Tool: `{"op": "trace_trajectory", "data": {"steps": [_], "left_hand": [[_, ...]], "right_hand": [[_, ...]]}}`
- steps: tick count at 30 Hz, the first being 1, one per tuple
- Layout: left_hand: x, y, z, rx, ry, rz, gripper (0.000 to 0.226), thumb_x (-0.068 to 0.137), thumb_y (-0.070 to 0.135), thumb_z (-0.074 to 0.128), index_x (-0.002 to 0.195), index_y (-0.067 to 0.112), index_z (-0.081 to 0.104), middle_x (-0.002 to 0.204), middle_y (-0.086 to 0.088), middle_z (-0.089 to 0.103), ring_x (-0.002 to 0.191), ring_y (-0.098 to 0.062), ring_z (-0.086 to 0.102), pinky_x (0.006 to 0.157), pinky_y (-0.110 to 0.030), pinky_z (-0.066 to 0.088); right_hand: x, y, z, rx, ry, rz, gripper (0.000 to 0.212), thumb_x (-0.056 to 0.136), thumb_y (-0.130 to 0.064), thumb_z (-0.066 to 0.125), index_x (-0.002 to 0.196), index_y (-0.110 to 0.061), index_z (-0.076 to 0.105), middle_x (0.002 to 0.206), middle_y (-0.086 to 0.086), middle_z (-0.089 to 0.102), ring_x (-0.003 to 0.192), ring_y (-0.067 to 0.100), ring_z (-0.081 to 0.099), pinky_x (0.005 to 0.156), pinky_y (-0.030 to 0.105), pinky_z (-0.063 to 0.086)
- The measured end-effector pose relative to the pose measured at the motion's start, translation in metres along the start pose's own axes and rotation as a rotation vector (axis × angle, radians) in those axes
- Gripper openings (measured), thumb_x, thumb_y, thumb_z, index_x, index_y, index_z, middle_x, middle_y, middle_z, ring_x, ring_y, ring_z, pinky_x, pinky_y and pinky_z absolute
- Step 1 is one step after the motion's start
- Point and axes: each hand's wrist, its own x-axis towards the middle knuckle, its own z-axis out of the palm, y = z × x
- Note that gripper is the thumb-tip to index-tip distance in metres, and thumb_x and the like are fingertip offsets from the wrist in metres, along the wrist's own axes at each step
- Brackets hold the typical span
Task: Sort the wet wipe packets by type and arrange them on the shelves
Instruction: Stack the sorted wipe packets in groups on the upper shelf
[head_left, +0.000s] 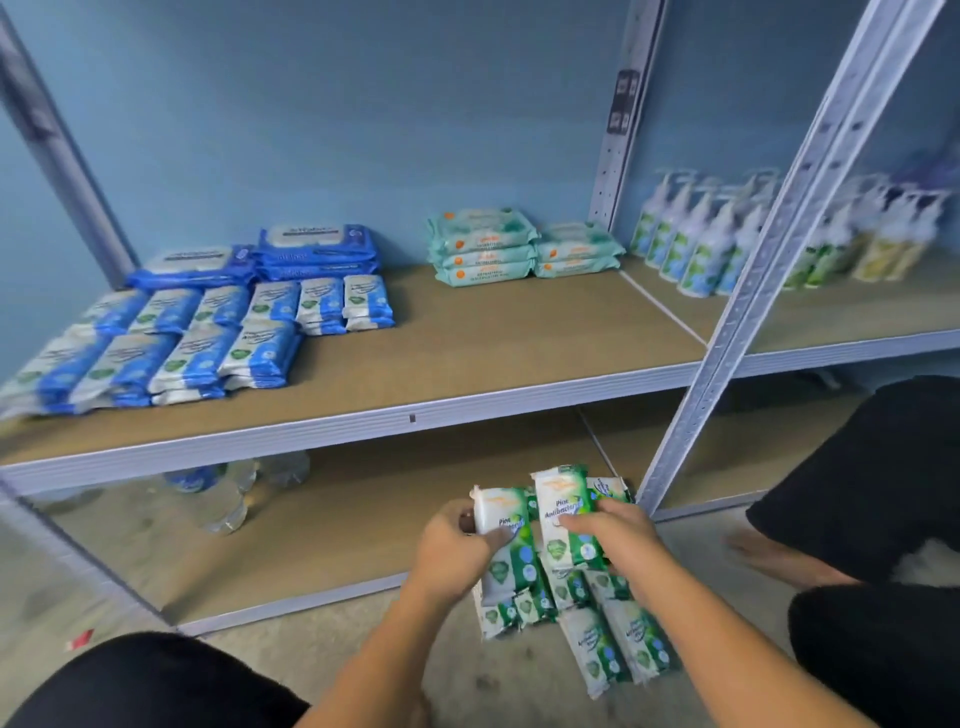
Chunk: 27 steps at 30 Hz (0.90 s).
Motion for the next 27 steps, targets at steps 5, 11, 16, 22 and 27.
{"op": "trace_trajectory", "data": {"steps": [5, 11, 16, 22, 27], "left_hand": [[-0.018, 0.085, -0.031, 0.008, 0.021, 0.184, 0.059, 0.082, 0.026, 0.083, 0.128, 0.032, 0.046, 0.1, -0.001, 0.072, 0.075, -0.007, 0.074, 0.059, -0.02, 0.054], [-0.002, 0.16, -0.052, -0.033, 0.031, 0.276, 0.062, 0.084, 0.022, 0.082, 0.133, 0.027, 0.045, 0.099, -0.006, 0.073, 0.076, -0.017, 0.076, 0.072, -0.038, 0.062], [0.033, 0.184, -0.055, -0.084, 0.074, 0.305, 0.054, 0.086, 0.018, 0.079, 0.128, 0.029, 0.046, 0.095, -0.006, 0.074, 0.075, -0.019, 0.076, 0.073, -0.044, 0.063], [0.087, 0.185, -0.055, -0.1, 0.196, 0.232, 0.056, 0.084, 0.021, 0.081, 0.125, 0.032, 0.045, 0.092, -0.005, 0.074, 0.072, -0.019, 0.076, 0.076, -0.047, 0.062], [0.118, 0.184, -0.058, -0.028, 0.224, 0.171, 0.056, 0.082, 0.025, 0.082, 0.125, 0.029, 0.045, 0.089, -0.003, 0.074, 0.072, -0.015, 0.075, 0.079, -0.043, 0.062]], "right_hand": [[-0.021, -0.071, -0.029, 0.046, -0.015, -0.173, 0.011, 0.082, -0.019, 0.081, 0.086, -0.015, 0.071, 0.089, 0.008, 0.074, 0.081, 0.015, 0.064, 0.078, 0.032, 0.045], [0.004, -0.134, -0.036, 0.07, -0.026, -0.288, 0.089, 0.051, -0.056, 0.087, 0.131, -0.028, 0.061, 0.122, -0.004, 0.07, 0.107, 0.021, 0.066, 0.076, 0.035, 0.048], [0.034, -0.17, -0.022, 0.088, -0.045, -0.358, 0.054, 0.076, -0.035, 0.086, 0.122, -0.028, 0.058, 0.111, -0.001, 0.072, 0.093, 0.021, 0.072, 0.063, 0.033, 0.054], [0.078, -0.187, 0.004, 0.054, -0.022, -0.379, 0.043, 0.086, -0.037, 0.078, 0.12, -0.033, 0.053, 0.107, -0.003, 0.071, 0.091, 0.017, 0.07, 0.058, 0.029, 0.053], [0.109, -0.196, 0.013, -0.054, 0.009, -0.38, 0.049, 0.085, -0.041, 0.078, 0.126, -0.036, 0.052, 0.113, -0.003, 0.069, 0.09, 0.014, 0.069, 0.067, 0.03, 0.052]]}}
